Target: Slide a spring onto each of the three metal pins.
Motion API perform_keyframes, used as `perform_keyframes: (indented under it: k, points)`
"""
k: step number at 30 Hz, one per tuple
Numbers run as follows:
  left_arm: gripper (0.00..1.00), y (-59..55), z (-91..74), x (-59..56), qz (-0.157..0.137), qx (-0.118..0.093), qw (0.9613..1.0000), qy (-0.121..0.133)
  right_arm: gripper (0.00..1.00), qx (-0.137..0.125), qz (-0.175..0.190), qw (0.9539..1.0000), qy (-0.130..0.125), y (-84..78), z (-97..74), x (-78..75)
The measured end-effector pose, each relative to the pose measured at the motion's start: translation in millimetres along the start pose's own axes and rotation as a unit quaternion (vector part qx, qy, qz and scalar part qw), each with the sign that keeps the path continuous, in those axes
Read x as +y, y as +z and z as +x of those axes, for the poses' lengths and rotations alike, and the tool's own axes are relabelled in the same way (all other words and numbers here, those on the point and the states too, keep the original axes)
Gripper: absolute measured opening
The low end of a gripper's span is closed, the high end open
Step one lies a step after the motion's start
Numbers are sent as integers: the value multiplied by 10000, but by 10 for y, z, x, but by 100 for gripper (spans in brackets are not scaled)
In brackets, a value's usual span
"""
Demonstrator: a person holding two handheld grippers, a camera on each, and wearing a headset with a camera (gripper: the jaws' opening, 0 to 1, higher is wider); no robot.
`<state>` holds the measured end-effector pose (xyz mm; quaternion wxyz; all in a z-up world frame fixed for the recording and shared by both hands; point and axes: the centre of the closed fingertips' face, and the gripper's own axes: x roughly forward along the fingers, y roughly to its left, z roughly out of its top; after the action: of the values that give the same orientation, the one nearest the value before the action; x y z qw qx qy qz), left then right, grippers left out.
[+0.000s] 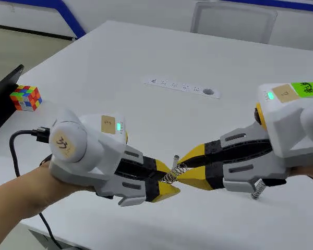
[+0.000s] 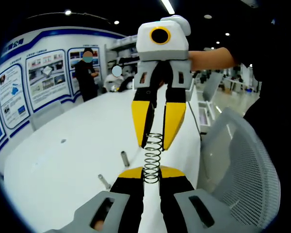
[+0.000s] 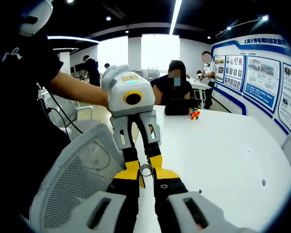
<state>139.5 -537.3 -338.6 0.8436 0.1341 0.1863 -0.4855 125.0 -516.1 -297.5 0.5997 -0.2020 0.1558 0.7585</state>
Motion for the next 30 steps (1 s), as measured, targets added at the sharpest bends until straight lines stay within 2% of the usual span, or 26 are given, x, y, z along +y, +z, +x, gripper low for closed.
perform_keyframes:
  k: [5,10,13,17,24,26,30]
  points:
    - [10,3,-16,11,10,-18,10000,26,11,-176,215,9996,18,83,71,0]
    - [10,-20,-32,18,-14,-2,10000,36,11,-169,279,9995,12,101,122,3]
    - [10,-27,-39,27,-22,-1,10000,56,11,-128,27,9999,-63,104,143,9]
    - [10,-26,-34,13,-23,0,10000,26,12,-124,61,9999,-69,104,157,5]
    - [10,-10,-41,52,-58,-62,9999,89,11,-199,51,9996,-180,136,155,-33]
    - [11,-10,-57,52,-221,-84,9997,55,11,-230,108,9995,-204,146,163,-35]
    - [11,1,-100,115,-258,-238,9991,235,11,-289,216,9989,-294,167,158,-104]
